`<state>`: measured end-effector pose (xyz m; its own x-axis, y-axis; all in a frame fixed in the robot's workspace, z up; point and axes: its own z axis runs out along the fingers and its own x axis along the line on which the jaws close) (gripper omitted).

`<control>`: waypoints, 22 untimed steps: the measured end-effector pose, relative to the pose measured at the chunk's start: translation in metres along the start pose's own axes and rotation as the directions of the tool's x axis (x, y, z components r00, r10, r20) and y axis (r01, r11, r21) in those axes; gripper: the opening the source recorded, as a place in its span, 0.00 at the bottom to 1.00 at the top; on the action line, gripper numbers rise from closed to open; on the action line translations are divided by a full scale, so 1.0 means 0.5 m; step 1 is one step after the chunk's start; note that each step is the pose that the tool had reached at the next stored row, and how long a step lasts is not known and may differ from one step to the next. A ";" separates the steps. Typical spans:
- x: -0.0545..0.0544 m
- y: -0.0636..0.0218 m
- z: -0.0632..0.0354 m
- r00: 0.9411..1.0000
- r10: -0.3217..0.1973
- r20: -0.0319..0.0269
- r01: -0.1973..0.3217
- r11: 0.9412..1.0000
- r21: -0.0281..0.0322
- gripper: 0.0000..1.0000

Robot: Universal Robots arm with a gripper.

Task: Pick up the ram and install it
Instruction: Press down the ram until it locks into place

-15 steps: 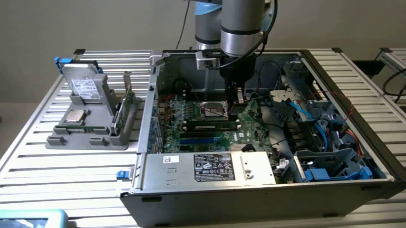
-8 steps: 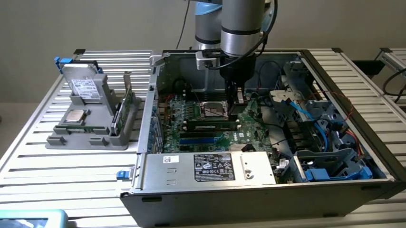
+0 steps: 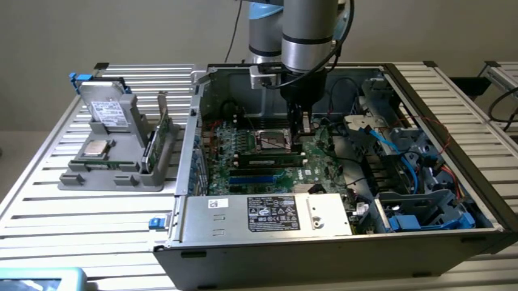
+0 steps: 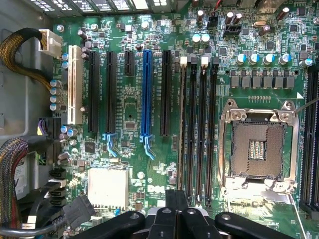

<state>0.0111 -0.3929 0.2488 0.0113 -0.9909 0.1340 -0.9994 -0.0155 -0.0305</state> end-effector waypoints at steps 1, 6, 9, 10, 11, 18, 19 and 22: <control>0.000 0.001 0.000 1.000 0.000 0.000 0.000 1.000 0.000 0.11; -0.001 0.006 0.000 1.000 -0.001 -0.003 0.001 1.000 -0.005 0.11; -0.005 0.007 0.002 1.000 0.001 -0.004 -0.001 1.000 -0.013 0.11; -0.006 0.007 0.002 1.000 0.002 -0.004 -0.002 1.000 -0.016 0.11; -0.007 0.007 0.003 1.000 0.005 -0.004 -0.005 1.000 -0.017 0.11; -0.008 0.008 0.016 1.000 0.026 -0.005 -0.026 0.999 -0.020 0.11; -0.008 0.008 0.017 1.000 0.030 -0.005 -0.030 0.999 -0.020 0.11; -0.008 0.008 0.021 0.999 0.041 -0.005 -0.041 0.999 -0.022 0.11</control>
<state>0.0073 -0.3906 0.2376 -0.0296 -0.9900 0.1378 -0.9995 0.0279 -0.0144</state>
